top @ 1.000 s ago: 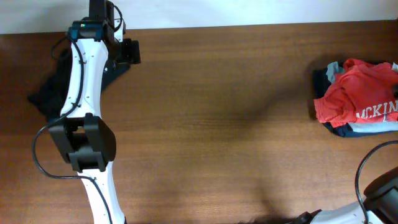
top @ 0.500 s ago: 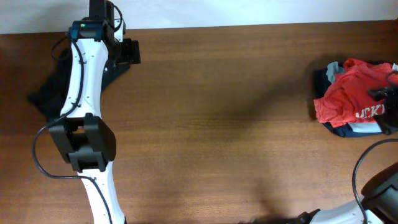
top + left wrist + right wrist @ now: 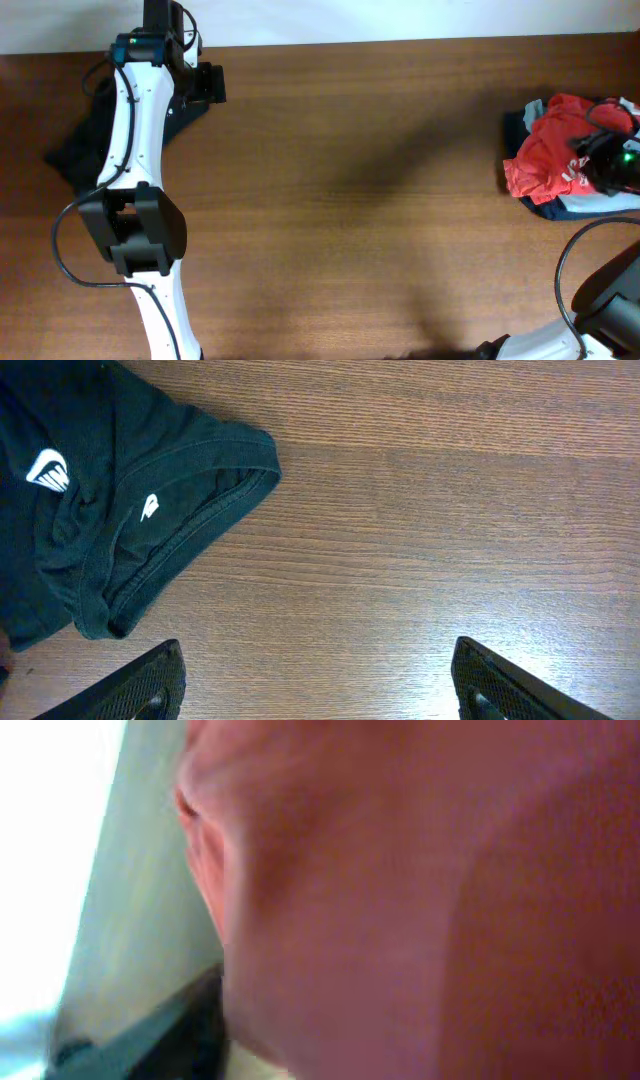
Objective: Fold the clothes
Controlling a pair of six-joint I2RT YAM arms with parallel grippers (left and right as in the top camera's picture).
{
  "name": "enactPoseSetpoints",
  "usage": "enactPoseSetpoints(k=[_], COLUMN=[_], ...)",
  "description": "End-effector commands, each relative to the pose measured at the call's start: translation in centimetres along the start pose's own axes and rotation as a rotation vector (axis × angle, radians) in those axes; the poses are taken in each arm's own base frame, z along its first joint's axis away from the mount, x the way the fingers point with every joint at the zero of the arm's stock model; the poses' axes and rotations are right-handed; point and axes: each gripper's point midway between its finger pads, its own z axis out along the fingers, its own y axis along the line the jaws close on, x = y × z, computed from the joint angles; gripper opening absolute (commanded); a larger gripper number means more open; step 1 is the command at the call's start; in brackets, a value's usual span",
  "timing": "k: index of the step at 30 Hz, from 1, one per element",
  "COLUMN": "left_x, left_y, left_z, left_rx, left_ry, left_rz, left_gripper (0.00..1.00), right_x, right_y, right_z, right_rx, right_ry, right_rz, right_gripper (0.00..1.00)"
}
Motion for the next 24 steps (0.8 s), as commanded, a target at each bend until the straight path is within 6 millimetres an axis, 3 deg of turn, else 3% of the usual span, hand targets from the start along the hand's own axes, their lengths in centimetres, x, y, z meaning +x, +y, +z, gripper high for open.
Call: enactPoseSetpoints(k=[1,2,5,13,16,18,20,24], left_x=[0.0,0.0,0.0,-0.1,-0.2,-0.2,-0.2,-0.2], left_y=[-0.3,-0.2,-0.2,-0.2,-0.3,-0.3,-0.3,-0.3], left_z=[0.1,0.1,0.1,0.1,0.1,0.1,0.1,0.1], left_rx=[0.012,0.011,0.011,0.011,0.012,0.012,0.012,0.012], left_ry=[0.0,0.0,0.0,-0.001,-0.005,-0.008,-0.008,-0.008], left_rz=[0.013,0.013,0.013,0.013,0.013,0.013,0.013,0.013], left_gripper=[0.85,0.85,0.85,0.85,0.85,0.85,0.85,0.85], right_x=[-0.5,-0.5,-0.3,1.8,2.6,2.6,2.3,1.2], right_y=[3.3,4.3,5.6,4.2,4.6,4.8,5.2,6.3], right_z=[-0.5,-0.7,-0.9,-0.3,-0.1,-0.1,-0.3,-2.0], right_rx=[-0.146,-0.203,-0.273,-0.182,-0.185,-0.194,-0.224,-0.261], right_ry=[-0.004,0.003,0.02,0.088,0.112,0.11,0.099,0.07], right_rz=[-0.048,-0.039,-0.047,-0.023,-0.079,-0.102,-0.126,-0.166], right_gripper=[0.45,0.4,0.39,0.4,0.55,0.73,0.82,0.89])
